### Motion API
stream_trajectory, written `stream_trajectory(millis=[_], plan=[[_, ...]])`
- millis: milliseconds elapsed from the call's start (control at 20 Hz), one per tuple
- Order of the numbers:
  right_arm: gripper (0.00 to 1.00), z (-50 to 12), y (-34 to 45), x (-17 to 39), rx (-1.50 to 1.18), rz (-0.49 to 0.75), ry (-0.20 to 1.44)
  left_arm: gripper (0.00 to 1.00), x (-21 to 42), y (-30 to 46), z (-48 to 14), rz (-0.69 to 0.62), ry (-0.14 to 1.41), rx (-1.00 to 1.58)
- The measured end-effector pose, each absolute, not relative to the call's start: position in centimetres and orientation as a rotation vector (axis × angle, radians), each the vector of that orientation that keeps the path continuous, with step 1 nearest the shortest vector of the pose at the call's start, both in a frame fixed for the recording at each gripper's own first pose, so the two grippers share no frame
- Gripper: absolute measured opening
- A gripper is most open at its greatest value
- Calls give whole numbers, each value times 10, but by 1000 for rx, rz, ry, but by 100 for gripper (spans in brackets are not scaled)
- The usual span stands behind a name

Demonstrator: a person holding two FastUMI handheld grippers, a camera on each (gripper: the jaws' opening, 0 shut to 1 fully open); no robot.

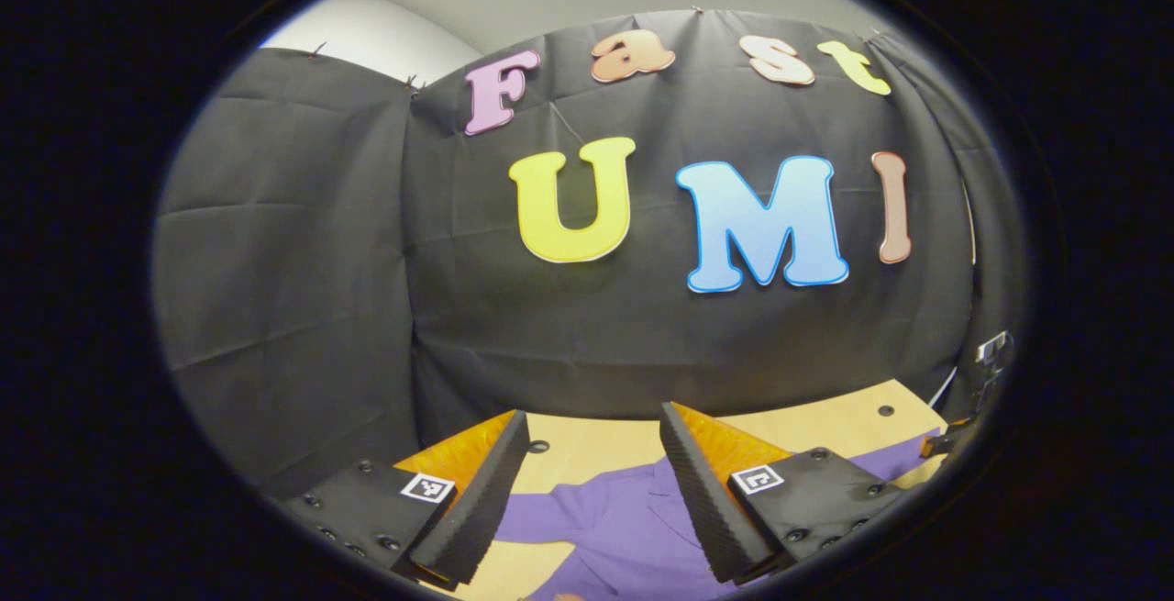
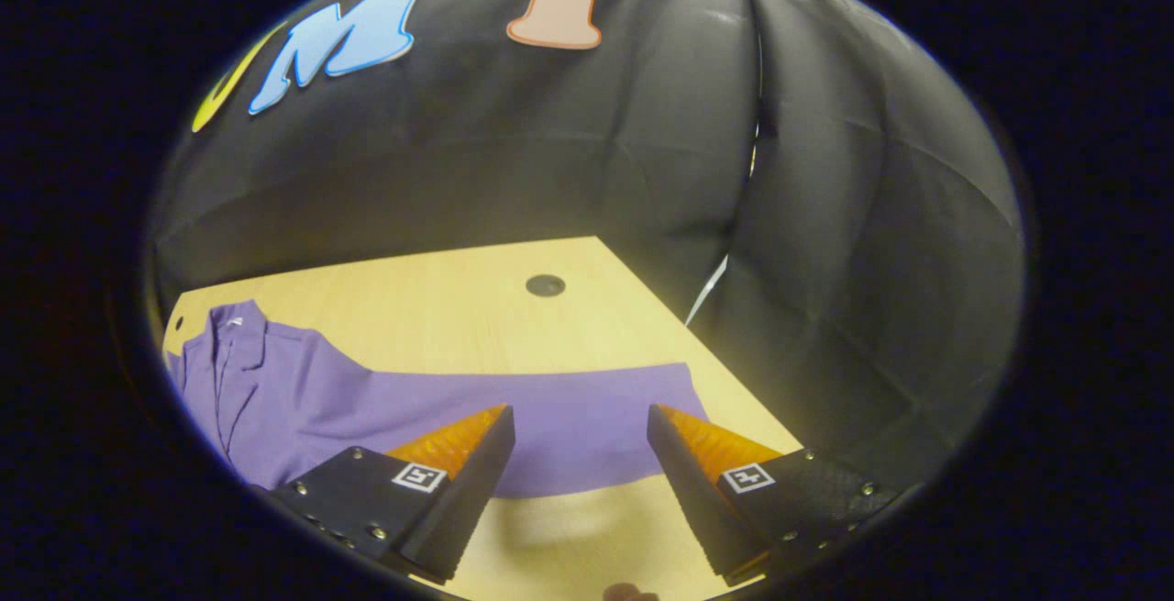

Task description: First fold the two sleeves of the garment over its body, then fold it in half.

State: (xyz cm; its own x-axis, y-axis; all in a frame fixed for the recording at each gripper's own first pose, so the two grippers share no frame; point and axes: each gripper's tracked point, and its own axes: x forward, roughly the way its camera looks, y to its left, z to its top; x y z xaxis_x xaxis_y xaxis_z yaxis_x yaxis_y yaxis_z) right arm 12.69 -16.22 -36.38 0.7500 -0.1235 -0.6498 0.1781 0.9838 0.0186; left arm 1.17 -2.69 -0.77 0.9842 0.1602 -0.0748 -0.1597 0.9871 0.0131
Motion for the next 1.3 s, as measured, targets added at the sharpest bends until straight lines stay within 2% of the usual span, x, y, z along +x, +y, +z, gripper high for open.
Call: stream_trajectory(millis=[550, 600, 700, 800, 850, 900, 1100, 1150, 1300], plan=[[95, -441, -162, 118, 144, -143, 914, 99, 12, -35, -16, 191, 116, -7], [97, -441, -163, 123, 168, -153, 889, 99, 13, -36, -16, 193, 119, -8], [94, -443, -159, 121, 224, -162, 895, 99, 13, -37, -20, 192, 125, -10], [96, -443, -156, 121, 216, -137, 896, 99, 14, -40, -19, 189, 124, -15], [87, -444, -156, 122, 210, -129, 896, 99, 15, -41, -20, 188, 127, -17], [82, -442, -152, 122, 219, -113, 895, 99, 15, -40, -21, 188, 127, -18], [16, -440, -137, 121, 270, -131, 925, 99, 16, -39, -21, 186, 126, -17], [11, -439, -137, 121, 282, -144, 938, 99, 16, -39, -20, 187, 128, -17], [11, -437, -135, 122, 308, -147, 968, 99, 18, -33, -23, 189, 133, -19]])
